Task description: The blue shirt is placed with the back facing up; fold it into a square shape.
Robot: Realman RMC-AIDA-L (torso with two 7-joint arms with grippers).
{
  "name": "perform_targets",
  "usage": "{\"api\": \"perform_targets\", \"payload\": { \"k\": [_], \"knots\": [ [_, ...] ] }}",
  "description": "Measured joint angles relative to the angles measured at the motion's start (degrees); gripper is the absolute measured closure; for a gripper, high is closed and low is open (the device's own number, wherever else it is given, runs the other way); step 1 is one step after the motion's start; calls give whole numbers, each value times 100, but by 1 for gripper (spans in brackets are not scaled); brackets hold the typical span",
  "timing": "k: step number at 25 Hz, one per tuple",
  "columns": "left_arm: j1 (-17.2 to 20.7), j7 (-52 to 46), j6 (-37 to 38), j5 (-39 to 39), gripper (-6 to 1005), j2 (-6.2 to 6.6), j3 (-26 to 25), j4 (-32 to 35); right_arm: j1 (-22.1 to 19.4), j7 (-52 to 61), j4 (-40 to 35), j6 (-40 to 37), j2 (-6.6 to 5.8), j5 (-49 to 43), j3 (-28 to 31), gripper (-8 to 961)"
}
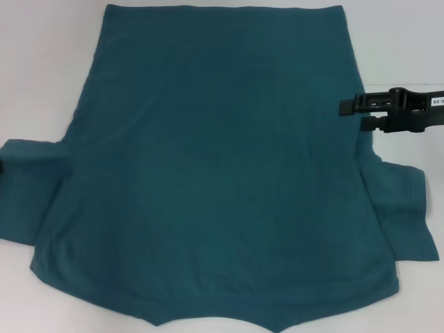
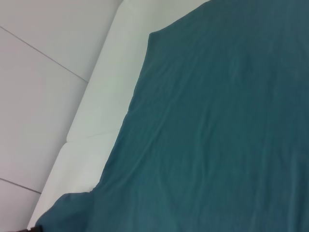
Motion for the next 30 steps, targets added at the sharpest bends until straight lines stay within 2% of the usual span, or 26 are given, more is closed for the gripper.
{"api": "perform_targets", "payload": {
  "k": [5,12,14,18,24,30],
  "knots": [
    [-286,-418,72,597,1001,1,211,277,15,-18,0,0,0,1,-3,99],
    [-547,-860,612,847,1001,18,475,511,26,-21,-10,1,9,-2,-23,100],
    [-604,-1305,859,941,1001,-18,817,706,23,-20,-10,1,14,-7,-23,100],
    [-753,-1714,1250,992,1001,-37,1188,854,23,-21,-10,1,18,-16,-30,100],
    [-1271,-1904,1666,1060,1000,-262,1275,815,40,-21,-9,4,42,-26,-45,100],
    [-1713,-2009,1401,1072,999,-385,1327,277,44,-27,-8,12,58,-26,-56,101]
  ]
}}
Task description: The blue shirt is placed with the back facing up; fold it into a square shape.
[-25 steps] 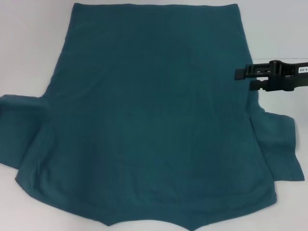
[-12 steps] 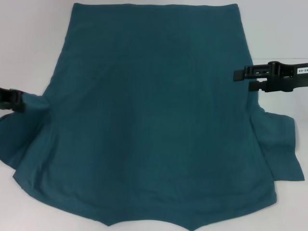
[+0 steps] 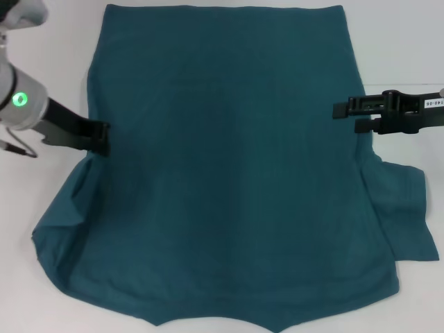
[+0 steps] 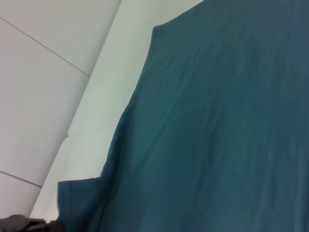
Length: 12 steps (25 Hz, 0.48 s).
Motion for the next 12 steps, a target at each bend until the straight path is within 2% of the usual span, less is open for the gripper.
{"api": "perform_targets", "payload": {
  "k": [6,12],
  "knots": [
    [-262,-169,-642,117,996,15,19,-758,-27,12,0,1,3,5,21,101],
    [-227,-302,-859,218,992,100,20,-848,-33,38,9,20,4,3,28,99]
  ]
}}
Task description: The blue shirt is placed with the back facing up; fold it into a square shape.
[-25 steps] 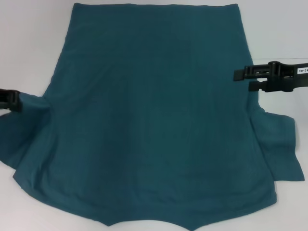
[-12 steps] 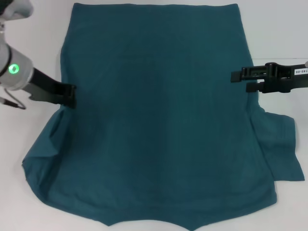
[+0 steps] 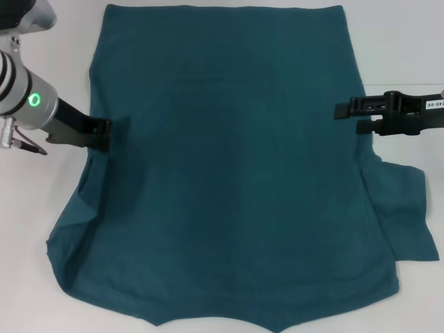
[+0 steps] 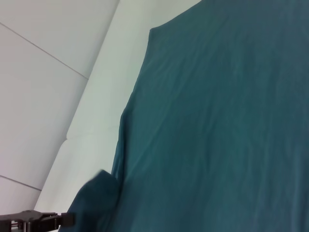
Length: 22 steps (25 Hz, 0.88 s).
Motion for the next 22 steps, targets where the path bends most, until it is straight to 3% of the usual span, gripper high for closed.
{"api": "perform_targets", "payload": {
  "k": [6,22],
  "knots": [
    [72,-15,47,-12,989,74,-49,1,-2,7,0,38,0,-3,-21,101],
    [-110,30,396,-66,979,-101,-4,-7,-17,13,9,39,0,-4,-25,99]
  ]
}}
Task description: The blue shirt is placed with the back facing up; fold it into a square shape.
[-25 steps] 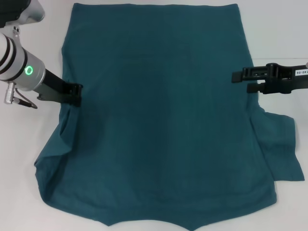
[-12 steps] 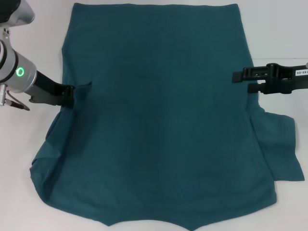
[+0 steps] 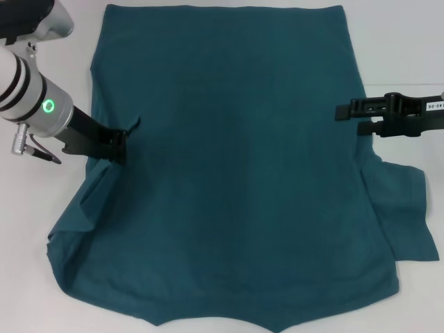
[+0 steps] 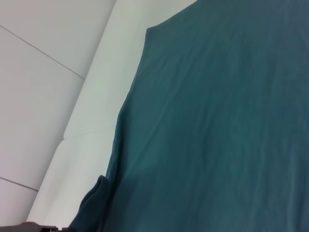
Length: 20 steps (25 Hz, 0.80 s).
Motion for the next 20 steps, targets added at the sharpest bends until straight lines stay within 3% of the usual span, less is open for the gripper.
{"api": "perform_targets", "payload": {
  "k": [9,15,20],
  "knots": [
    [-23,180,193,-815,974,61,-61,-144,39,-64,11,56,3,-3,-14,100],
    [239,485,399,-1529,781,268,-365,-105,43,-117,-14,110,43,17,7,100],
    [813,1362,813,-2535,599,418,-1295,-74,-34,-235,-192,111,55,-26,-14,101]
  ]
}}
